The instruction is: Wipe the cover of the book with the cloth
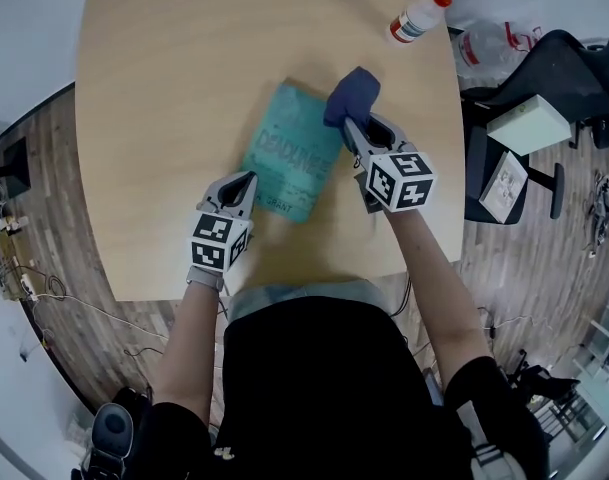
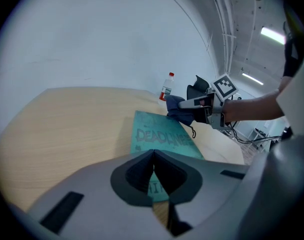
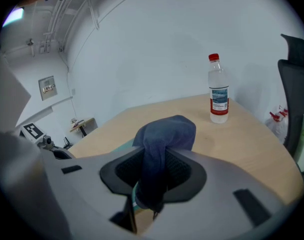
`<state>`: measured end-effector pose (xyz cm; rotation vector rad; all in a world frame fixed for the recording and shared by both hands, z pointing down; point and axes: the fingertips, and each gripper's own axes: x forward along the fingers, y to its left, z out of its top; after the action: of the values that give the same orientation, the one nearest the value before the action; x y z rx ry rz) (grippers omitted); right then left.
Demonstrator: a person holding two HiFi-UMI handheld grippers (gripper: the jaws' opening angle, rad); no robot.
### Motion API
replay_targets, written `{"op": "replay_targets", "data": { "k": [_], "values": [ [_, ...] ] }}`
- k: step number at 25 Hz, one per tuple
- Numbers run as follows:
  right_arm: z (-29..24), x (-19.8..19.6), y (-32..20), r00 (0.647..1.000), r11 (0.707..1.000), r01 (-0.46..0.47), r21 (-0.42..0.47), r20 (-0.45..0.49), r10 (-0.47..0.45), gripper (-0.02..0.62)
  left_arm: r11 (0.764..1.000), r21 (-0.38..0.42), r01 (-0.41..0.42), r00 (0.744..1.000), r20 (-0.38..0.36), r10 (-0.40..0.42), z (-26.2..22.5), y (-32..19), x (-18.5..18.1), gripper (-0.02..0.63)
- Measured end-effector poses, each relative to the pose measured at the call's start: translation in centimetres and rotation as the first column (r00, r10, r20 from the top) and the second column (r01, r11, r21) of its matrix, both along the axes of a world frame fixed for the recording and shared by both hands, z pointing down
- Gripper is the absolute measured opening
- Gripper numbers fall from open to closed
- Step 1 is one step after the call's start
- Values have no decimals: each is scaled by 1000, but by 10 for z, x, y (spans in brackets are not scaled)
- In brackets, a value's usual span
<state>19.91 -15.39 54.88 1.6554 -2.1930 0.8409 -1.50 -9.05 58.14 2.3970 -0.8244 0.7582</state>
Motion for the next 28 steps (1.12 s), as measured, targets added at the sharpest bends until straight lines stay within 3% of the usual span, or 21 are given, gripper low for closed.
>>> {"op": "replay_targets", "data": {
  "k": [10,18,28],
  "values": [
    [36,7,-5,999,997,-35,-66,-9,35,115,1000,-19,1,1000,-19,-1,18,3,-5,20],
    [42,5,0,998,998,-59,-32,-27,58,115,998,-53,29,996,-89,-33,19,0,-5,20],
    [43,-22,30,997,1000,-12,-29,-78,10,115,999,-42,22,995,-98,-26,19,1,-6,20]
  ]
}}
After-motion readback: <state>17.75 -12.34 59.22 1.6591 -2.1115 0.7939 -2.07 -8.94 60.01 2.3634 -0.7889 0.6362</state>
